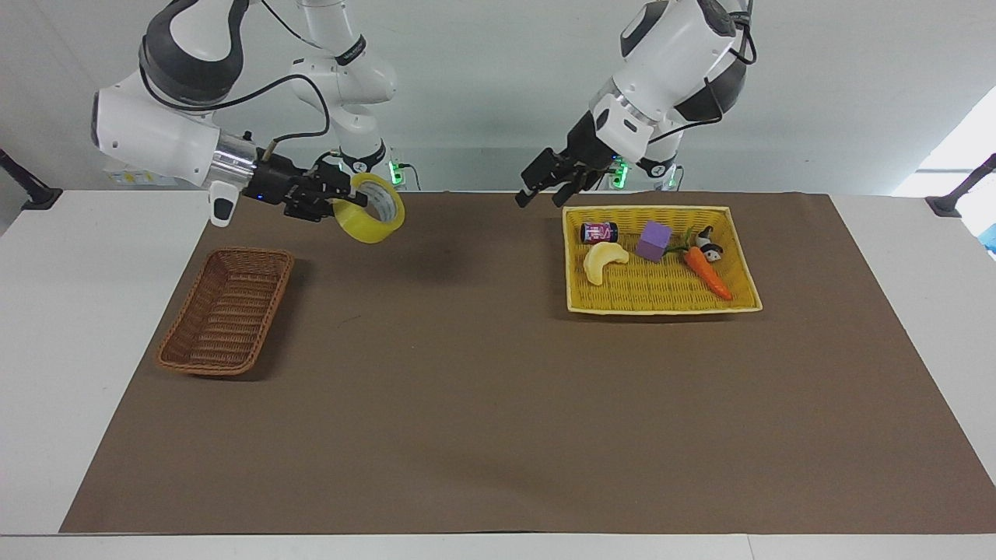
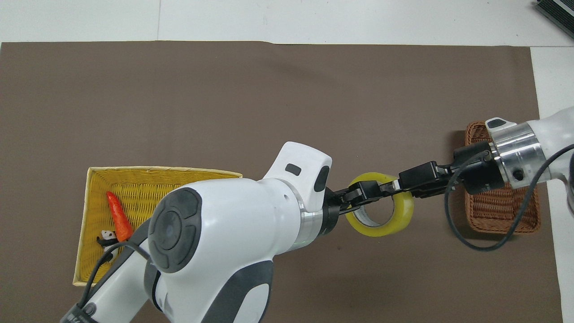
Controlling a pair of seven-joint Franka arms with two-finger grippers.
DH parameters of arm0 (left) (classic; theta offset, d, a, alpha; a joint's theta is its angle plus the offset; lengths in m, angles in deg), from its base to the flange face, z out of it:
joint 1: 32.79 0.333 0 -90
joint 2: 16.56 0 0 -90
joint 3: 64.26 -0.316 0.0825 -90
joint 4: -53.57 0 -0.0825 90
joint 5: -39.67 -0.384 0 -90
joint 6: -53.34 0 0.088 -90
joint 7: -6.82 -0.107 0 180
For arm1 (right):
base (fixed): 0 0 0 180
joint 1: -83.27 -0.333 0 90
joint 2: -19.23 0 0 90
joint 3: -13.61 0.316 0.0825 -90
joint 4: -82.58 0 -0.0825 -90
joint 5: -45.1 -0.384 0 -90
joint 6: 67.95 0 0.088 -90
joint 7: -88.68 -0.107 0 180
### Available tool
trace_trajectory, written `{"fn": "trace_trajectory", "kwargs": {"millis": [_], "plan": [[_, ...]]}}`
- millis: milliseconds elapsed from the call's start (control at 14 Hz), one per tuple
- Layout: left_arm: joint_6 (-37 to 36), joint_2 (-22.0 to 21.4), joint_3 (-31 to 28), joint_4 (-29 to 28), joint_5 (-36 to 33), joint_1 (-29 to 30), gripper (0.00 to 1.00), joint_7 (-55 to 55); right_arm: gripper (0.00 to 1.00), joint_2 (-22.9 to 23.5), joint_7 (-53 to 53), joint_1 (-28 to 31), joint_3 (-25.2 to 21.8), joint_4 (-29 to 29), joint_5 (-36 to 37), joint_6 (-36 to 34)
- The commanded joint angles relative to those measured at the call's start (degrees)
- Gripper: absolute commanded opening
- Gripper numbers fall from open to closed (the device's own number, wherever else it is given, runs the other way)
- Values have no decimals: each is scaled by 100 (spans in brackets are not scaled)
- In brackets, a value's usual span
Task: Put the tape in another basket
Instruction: 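Grasp the tape with the right gripper while the left gripper releases it, then lower the tape into the wicker basket while the left gripper withdraws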
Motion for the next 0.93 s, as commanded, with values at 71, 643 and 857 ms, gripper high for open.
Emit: {"fn": "trace_trajectory", "kwargs": {"millis": [71, 643, 857], "plan": [[-409, -34, 61, -48, -156, 869, 100, -51, 0, 643, 328, 748, 31, -578, 79, -424], [-671, -8, 52, -39, -1561, 1846, 100, -2349, 0, 917, 1671, 1014, -4, -694, 1992, 557], [-1163, -25, 52, 48, -2061, 2145, 100, -3554, 0, 1155, 3059, 1146, -13, -703, 2723, 1190]]}}
